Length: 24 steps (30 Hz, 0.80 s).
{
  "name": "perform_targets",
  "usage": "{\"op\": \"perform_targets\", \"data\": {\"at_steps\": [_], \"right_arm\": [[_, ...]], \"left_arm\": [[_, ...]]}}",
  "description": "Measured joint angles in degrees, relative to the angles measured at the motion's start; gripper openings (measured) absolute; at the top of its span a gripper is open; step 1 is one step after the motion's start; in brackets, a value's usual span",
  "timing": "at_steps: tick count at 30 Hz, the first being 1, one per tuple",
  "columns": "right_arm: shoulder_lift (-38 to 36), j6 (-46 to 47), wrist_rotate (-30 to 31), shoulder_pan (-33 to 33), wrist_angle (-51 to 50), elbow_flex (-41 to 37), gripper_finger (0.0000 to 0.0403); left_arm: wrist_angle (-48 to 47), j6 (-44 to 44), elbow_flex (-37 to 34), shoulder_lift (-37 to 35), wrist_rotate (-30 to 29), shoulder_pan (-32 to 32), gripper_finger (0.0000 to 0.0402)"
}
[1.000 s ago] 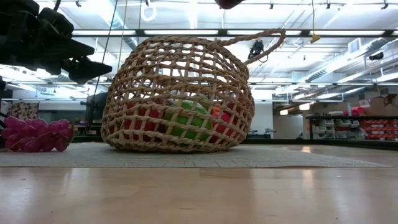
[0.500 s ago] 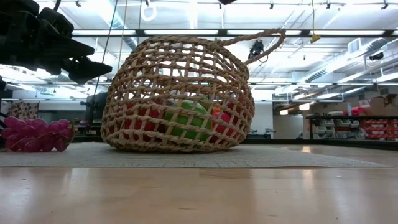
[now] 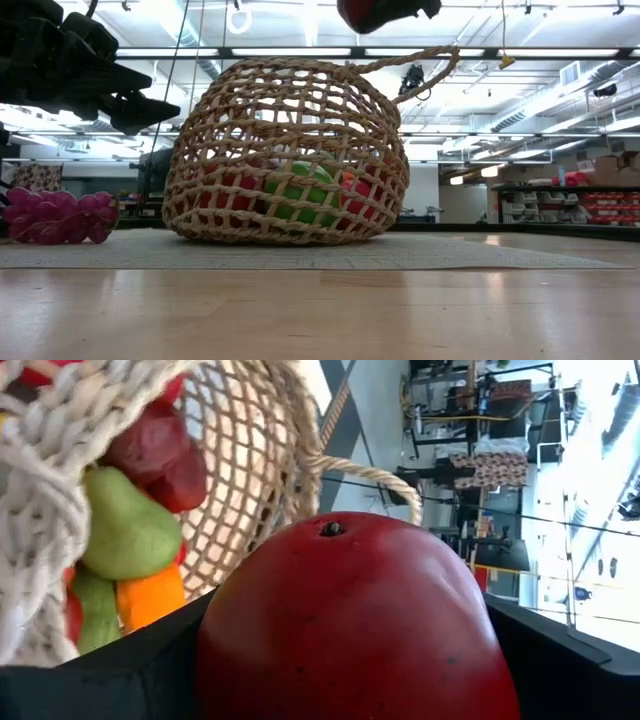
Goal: Build produce basket
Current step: Put the red pomegranate into the brown basket
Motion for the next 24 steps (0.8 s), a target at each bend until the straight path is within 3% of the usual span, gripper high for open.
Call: {"op": "perform_targets", "data": {"at_steps": [6, 16, 20, 24], "right_arm": [[0.07, 2.47, -0.11, -0.12, 6.73, -4.30, 0.0374], [0.05, 9.27, -3.67, -1.44, 16.14, -4.59, 0.0374], [0.04, 16.67, -7.37, -3.98, 17.06, -4.59, 0.0374], [0.04, 29.78, -9.64, -7.67, 17.86, -4.59, 0.0374]], "left_arm": [[0.00, -0.01, 0.00, 0.02, -0.01, 0.01, 0.0386], [0.00, 0.00, 0.00, 0.02, -0.02, 0.02, 0.0386], [0.00, 0.01, 0.00, 0.00, -0.02, 0.00, 0.0386], [0.02, 0.00, 0.00, 0.02, 0.00, 0.02, 0.0386]]}}
